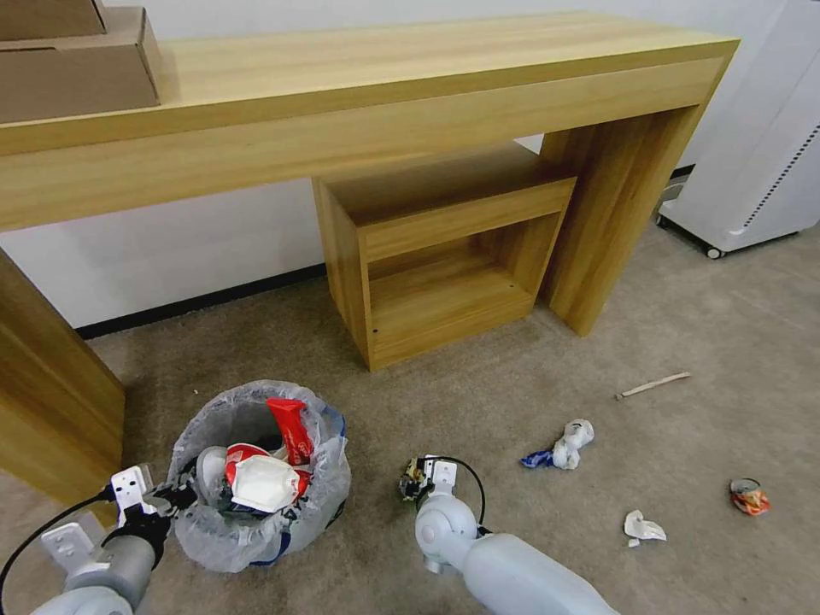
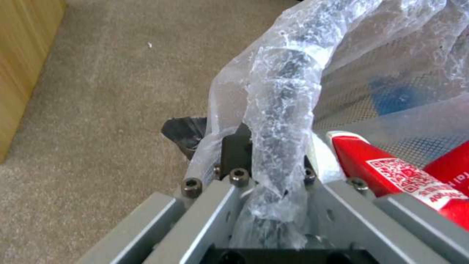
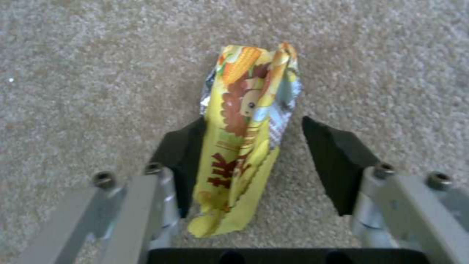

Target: Pick up the trash bin and place the garbage on the floor into it.

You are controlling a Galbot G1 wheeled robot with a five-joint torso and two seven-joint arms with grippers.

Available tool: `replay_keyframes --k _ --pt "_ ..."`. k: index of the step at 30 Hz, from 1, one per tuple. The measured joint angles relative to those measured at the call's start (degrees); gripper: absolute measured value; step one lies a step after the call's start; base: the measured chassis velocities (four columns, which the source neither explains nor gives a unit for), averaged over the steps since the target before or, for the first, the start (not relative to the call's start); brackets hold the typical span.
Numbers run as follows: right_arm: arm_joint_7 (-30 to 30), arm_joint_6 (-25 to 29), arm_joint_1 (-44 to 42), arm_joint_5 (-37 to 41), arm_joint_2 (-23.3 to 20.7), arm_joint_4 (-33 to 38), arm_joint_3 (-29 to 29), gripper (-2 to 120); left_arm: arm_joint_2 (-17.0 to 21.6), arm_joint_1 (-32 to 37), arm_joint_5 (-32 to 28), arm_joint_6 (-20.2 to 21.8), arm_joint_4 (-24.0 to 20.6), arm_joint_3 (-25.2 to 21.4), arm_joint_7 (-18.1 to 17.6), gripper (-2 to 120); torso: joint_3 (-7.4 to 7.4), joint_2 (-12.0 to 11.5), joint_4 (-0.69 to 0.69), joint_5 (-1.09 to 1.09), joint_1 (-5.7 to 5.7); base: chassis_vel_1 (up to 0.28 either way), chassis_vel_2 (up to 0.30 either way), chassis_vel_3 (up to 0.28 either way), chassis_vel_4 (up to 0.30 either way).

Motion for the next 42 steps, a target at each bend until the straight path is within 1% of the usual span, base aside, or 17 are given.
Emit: replay_keyframes --k 2,4,7,8,10,11,13,17,21,25,26,30,31,33,34,37,42 --pt "-0.3 0.4 0.1 -1.1 0.2 -0.6 -0.1 38 0.0 0.0 0.0 0.0 0.0 0.0 0.0 1 0.00 0.0 0.00 0.00 0.00 0.000 0.000 0.000 0.000" --pt "-0.4 0.5 0.1 -1.5 0.2 -0.8 -0.2 35 -0.1 0.0 0.0 0.0 0.0 0.1 0.0 1 0.00 0.0 0.00 0.00 0.00 0.000 0.000 0.000 0.000" --pt "-0.9 0.7 -0.1 -2.6 0.2 -1.3 -0.4 22 0.0 -0.1 0.0 0.0 0.0 0.1 0.0 1 0.00 0.0 0.00 0.00 0.00 0.000 0.000 0.000 0.000" --pt "-0.9 0.7 -0.1 -2.6 0.2 -1.3 -0.4 22 0.0 -0.1 0.0 0.0 0.0 0.1 0.0 1 0.00 0.0 0.00 0.00 0.00 0.000 0.000 0.000 0.000" --pt "-1.3 1.0 -0.2 -3.5 0.2 -1.6 -0.4 11 0.0 -0.1 0.0 -0.1 0.0 0.1 0.0 1 0.00 0.0 0.00 0.00 0.00 0.000 0.000 0.000 0.000" --pt "-1.3 1.0 -0.2 -3.5 0.2 -1.6 -0.4 11 0.0 -0.1 0.0 -0.1 0.0 0.1 0.0 1 0.00 0.0 0.00 0.00 0.00 0.000 0.000 0.000 0.000" --pt "-1.7 1.2 -0.5 -4.1 -0.3 -1.4 -0.5 1 0.0 -0.1 0.0 -0.1 0.0 0.1 0.0 1 0.00 0.0 0.00 0.00 0.00 0.000 0.000 0.000 0.000" --pt "-3.2 1.9 -0.8 -4.6 -1.5 0.5 -0.4 0 0.0 0.0 0.0 -0.1 -0.1 0.1 0.0 1 0.00 0.0 0.00 0.00 0.00 0.000 0.000 0.000 0.000" --pt "-7.3 5.1 -1.2 -5.5 -5.0 5.7 -0.1 0 0.0 0.0 -0.1 -0.1 -0.2 0.1 0.0 1 0.00 0.0 0.01 0.02 0.00 0.000 0.000 0.000 0.000" --pt "-10.6 8.5 -1.8 -7.5 -11.4 13.3 0.7 0 0.0 0.2 0.0 -0.2 -0.5 0.1 0.0 1 0.00 0.0 0.00 0.00 0.00 0.000 0.000 0.000 0.000" --pt "-10.6 8.5 -1.8 -7.5 -11.4 13.3 0.7 0 0.0 0.2 0.0 -0.2 -0.5 0.1 0.0 1 0.00 0.0 0.00 0.00 0.00 0.000 0.000 0.000 0.000" --pt "-14.0 12.6 -1.1 -10.7 -18.2 24.1 1.3 0 0.2 0.7 -0.2 -0.2 -1.3 0.0 0.0 1 0.00 0.0 -0.01 0.00 0.00 0.000 0.000 0.000 0.000" --pt "-14.0 12.6 -1.1 -10.7 -18.2 24.1 1.3 0 0.2 0.7 -0.2 -0.2 -1.3 0.0 0.0 1 0.00 0.0 -0.01 0.00 0.00 0.000 0.000 0.000 0.000" --pt "-15.6 14.3 0.0 -12.2 -20.5 29.2 1.3 0 0.2 0.9 -0.3 -0.2 -1.7 -0.1 0.0 1 0.00 0.0 0.00 0.01 0.00 0.000 0.000 0.000 0.000" --pt "-15.6 14.3 0.0 -12.2 -20.5 29.2 1.3 0 0.2 0.9 -0.3 -0.2 -1.7 -0.1 0.0 1 0.00 0.0 0.00 0.01 0.00 0.000 0.000 0.000 0.000" --pt "-19.9 16.7 4.1 -13.8 -24.1 35.9 0.6 0 0.3 1.4 -0.4 -0.2 -2.2 -0.2 0.1 1 0.00 0.0 0.00 0.01 0.00 0.000 0.000 0.000 0.000" --pt "-25.0 17.9 9.0 -12.3 -27.7 41.4 -1.2 0 0.5 1.3 -0.6 -0.2 -2.6 -0.1 0.0 1 0.00 0.0 0.01 0.01 0.00 0.000 0.000 0.000 0.000"
